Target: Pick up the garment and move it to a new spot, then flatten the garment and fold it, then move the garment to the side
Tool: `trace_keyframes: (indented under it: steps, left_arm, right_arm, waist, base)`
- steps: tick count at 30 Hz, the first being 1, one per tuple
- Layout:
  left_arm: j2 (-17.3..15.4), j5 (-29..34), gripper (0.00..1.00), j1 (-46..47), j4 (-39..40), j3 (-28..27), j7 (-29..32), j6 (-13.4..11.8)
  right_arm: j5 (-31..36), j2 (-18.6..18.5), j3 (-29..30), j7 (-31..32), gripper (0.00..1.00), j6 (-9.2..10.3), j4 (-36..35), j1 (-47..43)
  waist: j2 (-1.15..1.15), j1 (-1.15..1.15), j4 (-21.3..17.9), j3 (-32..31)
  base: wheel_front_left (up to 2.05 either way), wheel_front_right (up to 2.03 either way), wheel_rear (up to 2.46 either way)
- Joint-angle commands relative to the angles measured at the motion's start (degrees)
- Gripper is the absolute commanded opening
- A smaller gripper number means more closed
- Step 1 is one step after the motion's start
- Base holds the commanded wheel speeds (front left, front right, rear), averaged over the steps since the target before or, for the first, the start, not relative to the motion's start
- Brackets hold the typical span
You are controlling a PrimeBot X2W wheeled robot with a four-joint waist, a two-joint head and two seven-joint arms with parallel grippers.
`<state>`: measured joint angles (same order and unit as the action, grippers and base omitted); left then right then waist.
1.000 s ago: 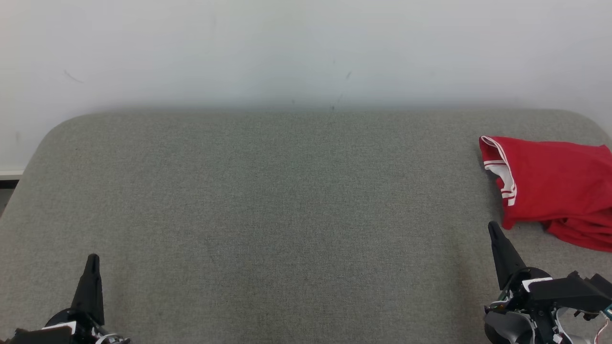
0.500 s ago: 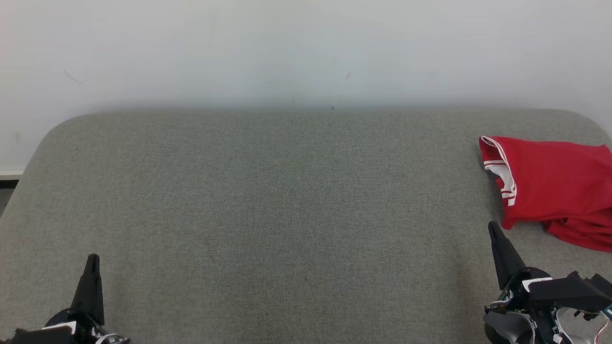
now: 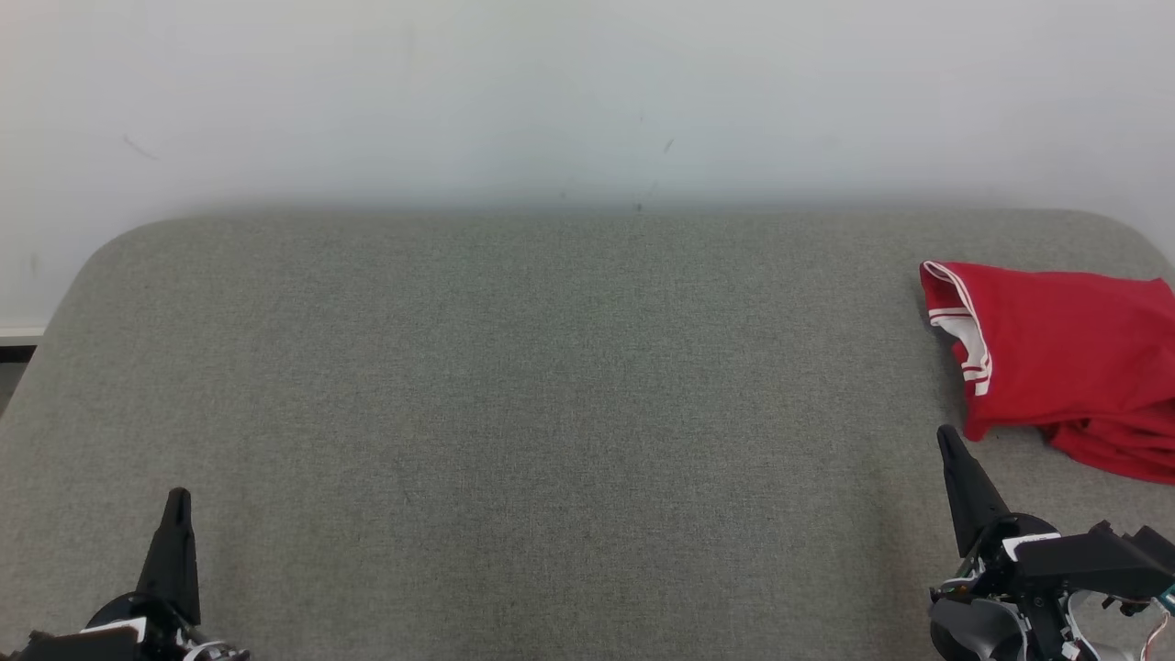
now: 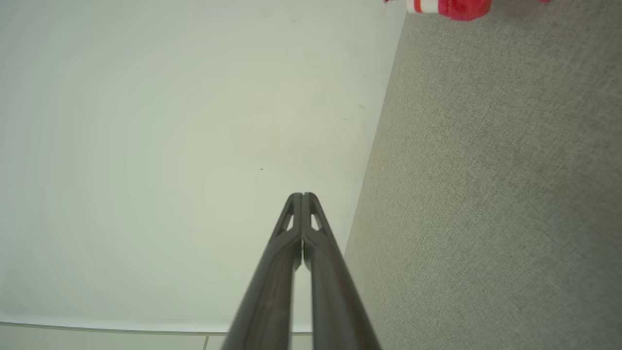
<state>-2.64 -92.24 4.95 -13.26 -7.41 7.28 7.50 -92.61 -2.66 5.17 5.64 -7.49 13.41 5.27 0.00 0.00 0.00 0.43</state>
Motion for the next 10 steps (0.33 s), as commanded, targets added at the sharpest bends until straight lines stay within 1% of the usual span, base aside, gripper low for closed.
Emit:
trace_keyframes:
  steps: [1, 10]
  left_arm:
    - [-0.4, -0.5, 0.0, 0.5, 0.2, -0.2, 0.1, 0.0]
    - [-0.4, -0.5, 0.0, 0.5, 0.2, -0.2, 0.1, 0.0]
  right_arm:
    - [-0.1, -0.4, 0.2, 0.2, 0.0, 0.0, -0.2, 0.4]
    - [-0.1, -0.4, 0.2, 0.2, 0.0, 0.0, -0.2, 0.4]
  waist:
    - [0.0, 0.0, 0.0, 0.0]
    - [0.0, 0.0, 0.0, 0.0]
  base:
    - [0.0, 0.0, 0.0]
    - [0.0, 0.0, 0.0]
